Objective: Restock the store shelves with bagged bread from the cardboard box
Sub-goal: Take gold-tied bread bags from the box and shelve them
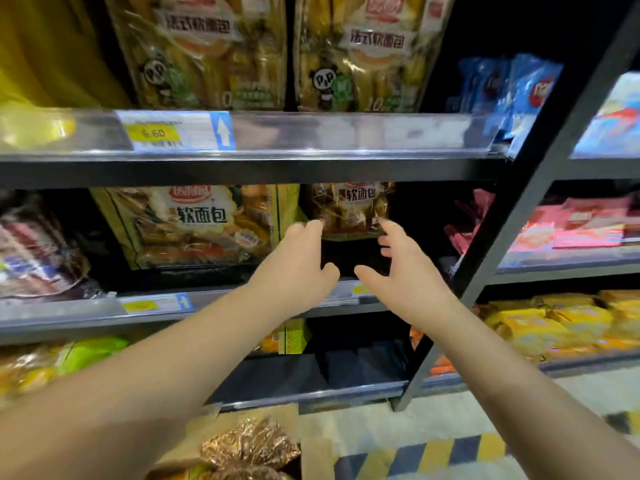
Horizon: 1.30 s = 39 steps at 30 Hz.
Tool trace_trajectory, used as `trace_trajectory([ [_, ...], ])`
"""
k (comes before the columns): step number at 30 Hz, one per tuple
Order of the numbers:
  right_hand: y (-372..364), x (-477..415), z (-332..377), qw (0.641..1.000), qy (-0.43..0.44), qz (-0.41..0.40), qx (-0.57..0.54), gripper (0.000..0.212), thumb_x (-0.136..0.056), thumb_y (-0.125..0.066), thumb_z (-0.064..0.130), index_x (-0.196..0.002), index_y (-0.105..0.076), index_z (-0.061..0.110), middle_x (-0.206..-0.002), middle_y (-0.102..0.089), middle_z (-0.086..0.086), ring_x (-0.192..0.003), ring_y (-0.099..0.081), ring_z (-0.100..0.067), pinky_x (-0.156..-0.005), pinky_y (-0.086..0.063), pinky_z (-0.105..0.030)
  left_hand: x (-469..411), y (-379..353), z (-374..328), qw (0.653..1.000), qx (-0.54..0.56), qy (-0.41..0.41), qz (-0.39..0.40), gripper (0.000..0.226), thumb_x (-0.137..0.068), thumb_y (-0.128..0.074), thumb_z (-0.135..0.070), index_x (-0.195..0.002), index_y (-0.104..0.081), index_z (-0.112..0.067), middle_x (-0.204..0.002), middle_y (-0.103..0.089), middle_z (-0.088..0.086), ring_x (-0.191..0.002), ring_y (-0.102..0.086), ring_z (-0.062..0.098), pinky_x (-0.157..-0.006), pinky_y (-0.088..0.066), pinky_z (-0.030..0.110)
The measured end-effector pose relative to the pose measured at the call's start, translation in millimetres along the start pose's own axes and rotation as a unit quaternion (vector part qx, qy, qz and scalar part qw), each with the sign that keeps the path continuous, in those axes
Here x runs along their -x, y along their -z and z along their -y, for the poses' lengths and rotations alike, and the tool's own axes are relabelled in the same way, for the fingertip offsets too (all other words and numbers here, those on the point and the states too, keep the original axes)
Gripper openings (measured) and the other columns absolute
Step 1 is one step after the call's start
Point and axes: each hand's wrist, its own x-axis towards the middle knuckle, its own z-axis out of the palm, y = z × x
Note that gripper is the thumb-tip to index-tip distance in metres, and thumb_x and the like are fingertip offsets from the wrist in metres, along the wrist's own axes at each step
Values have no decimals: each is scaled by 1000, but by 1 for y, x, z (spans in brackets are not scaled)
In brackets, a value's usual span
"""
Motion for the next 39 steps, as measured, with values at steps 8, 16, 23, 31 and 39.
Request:
trace_trajectory([
  [8,16,131,89,984,128,60,105,80,-96,-65,42,-161,-19,33,-158,-32,5,-140,-40,-13,-111,-40,-31,138,71,7,982,-177,-61,-19,75,-94,-61,-47,-159,-33,-21,-161,-33,5,-148,-31,28,-118,-37,47],
  [16,-26,230,148,954,174,128,206,74,-92,-63,47,-156,-31,30,-152,-37,0,-137,-41,-23,-110,-42,-38,266,84,45,967,-253,-39,8,65,-92,-60,-53,-147,-47,-22,-156,-39,7,-143,-36,27,-116,-38,41],
  [23,-79,274,162,943,135,189,238,66,-89,-63,51,-148,-40,34,-151,-39,0,-136,-44,-28,-104,-48,-47,334,57,98,958,-275,6,87,69,-95,-59,-50,-154,-36,-24,-161,-32,9,-149,-28,30,-120,-31,44],
  [31,-124,291,155,923,138,214,289,59,-94,-62,48,-147,-43,33,-151,-43,-3,-137,-44,-27,-107,-41,-44,355,25,150,954,-262,65,128,64,-95,-60,-48,-150,-43,-21,-161,-33,12,-151,-25,34,-121,-27,48],
  [39,-155,291,136,906,131,274,294,52,-96,-60,38,-145,-45,29,-158,-35,-6,-139,-41,-30,-110,-40,-42,359,-1,190,946,-238,121,183,67,-98,-56,-50,-157,-35,-25,-164,-26,14,-151,-24,36,-122,-26,48],
])
